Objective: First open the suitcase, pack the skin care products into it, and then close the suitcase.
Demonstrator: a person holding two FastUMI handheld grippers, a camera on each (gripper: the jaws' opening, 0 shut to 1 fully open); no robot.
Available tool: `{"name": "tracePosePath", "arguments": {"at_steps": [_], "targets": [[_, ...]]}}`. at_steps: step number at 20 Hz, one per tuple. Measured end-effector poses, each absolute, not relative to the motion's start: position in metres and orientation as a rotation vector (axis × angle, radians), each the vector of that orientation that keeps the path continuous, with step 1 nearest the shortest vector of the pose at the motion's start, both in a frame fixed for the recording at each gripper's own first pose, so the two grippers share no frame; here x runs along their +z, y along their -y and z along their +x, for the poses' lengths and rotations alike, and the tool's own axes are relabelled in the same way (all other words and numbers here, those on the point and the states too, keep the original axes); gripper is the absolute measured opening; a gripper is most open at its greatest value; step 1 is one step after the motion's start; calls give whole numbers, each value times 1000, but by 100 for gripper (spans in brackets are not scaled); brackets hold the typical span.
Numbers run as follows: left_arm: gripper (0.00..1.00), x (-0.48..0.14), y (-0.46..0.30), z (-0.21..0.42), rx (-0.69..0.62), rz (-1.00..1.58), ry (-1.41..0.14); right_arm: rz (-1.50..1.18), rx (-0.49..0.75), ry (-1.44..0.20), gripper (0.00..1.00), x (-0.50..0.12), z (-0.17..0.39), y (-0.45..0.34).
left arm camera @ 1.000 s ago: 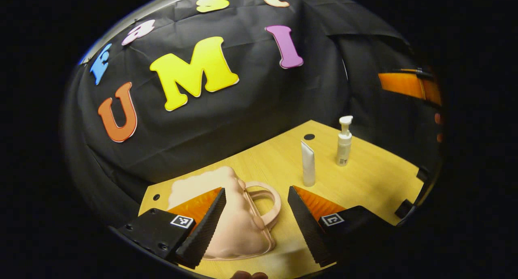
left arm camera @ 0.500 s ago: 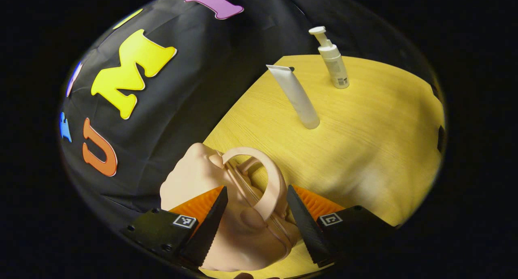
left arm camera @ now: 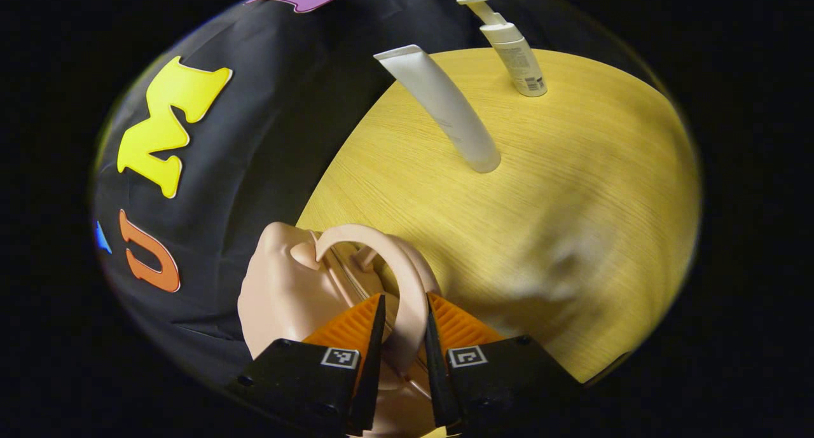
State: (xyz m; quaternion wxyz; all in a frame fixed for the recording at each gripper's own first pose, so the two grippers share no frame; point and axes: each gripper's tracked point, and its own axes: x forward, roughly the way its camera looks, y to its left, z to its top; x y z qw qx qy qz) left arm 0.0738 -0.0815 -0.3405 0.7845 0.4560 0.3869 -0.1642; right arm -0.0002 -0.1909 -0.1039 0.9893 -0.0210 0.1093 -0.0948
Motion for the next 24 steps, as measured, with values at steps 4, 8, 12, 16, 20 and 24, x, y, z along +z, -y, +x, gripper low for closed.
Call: {"name": "tracePosePath", "arguments": {"at_steps": [4,8,12,16,20,24], "targets": [[35,-341,83,73,-352,1008,-844,-49,-184,-209,82,-101,1,192],[20,-324,86,75,-349,1014,-799,-51,-171,-186,80,-93,2,183],[11,-270,72,75,-296,893,-729,-56,-146,-159,80,-81,6,165],[7,-191,24,88,-175,671,-617,-75,-66,-134,77,-62,19,120],[6,-138,-33,96,-127,542,-513,-93,3,-119,77,-49,27,77],[6,-100,-113,103,-41,407,-399,-106,54,-122,77,-41,29,39]]}}
